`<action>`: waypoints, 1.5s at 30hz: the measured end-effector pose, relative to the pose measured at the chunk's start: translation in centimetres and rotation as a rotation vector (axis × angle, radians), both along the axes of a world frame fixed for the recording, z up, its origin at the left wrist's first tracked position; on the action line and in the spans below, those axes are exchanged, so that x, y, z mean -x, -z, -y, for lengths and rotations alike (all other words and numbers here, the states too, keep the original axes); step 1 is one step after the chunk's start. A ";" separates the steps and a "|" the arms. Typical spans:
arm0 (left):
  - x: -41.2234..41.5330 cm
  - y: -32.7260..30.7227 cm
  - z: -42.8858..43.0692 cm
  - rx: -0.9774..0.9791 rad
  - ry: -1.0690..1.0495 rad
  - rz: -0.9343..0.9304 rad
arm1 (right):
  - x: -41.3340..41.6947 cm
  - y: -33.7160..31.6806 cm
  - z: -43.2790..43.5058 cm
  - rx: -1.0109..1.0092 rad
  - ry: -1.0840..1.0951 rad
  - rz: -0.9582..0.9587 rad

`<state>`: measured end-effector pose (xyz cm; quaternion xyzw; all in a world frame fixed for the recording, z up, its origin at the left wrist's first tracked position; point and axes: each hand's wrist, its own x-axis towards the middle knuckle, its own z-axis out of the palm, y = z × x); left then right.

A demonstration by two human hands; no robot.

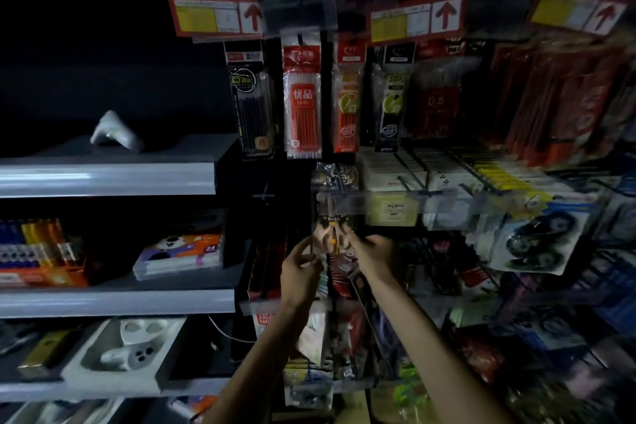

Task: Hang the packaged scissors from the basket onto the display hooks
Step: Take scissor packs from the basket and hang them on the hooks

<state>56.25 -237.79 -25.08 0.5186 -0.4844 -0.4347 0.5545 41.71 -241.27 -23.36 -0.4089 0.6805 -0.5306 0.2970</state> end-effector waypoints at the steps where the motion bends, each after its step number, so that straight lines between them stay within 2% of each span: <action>1: 0.1 -0.1 0.3 -0.013 -0.002 -0.018 | 0.1 -0.3 0.0 -0.004 -0.012 0.009; 7: 0.3 -0.6 2.3 -0.075 -0.012 -0.030 | 0.4 -1.2 0.3 0.005 -0.060 0.074; 11: 0.2 0.3 2.9 -0.090 0.008 0.028 | 0.1 -1.1 0.3 -0.030 -0.095 0.078; 20: -0.5 -0.2 1.8 -0.064 0.062 0.092 | 0.2 -0.6 0.0 -0.023 -0.050 0.042; 25: -0.8 -1.6 -2.8 -0.009 0.093 0.089 | 0.8 -1.0 -3.7 0.137 0.085 0.106; 30: -0.1 -3.6 -8.8 -0.008 0.237 -0.007 | 1.0 -0.1 -5.9 0.093 0.122 0.235; 34: 1.3 -4.1 -12.0 0.040 0.345 0.048 | 0.3 -0.2 -7.0 0.094 0.108 0.307; 43: 1.5 -2.2 -13.7 0.131 0.185 0.146 | -0.7 -1.7 -8.7 0.117 0.014 0.295; 45: 1.4 -2.7 -13.8 0.147 0.157 0.137 | -0.5 -1.3 -8.7 0.091 0.000 0.340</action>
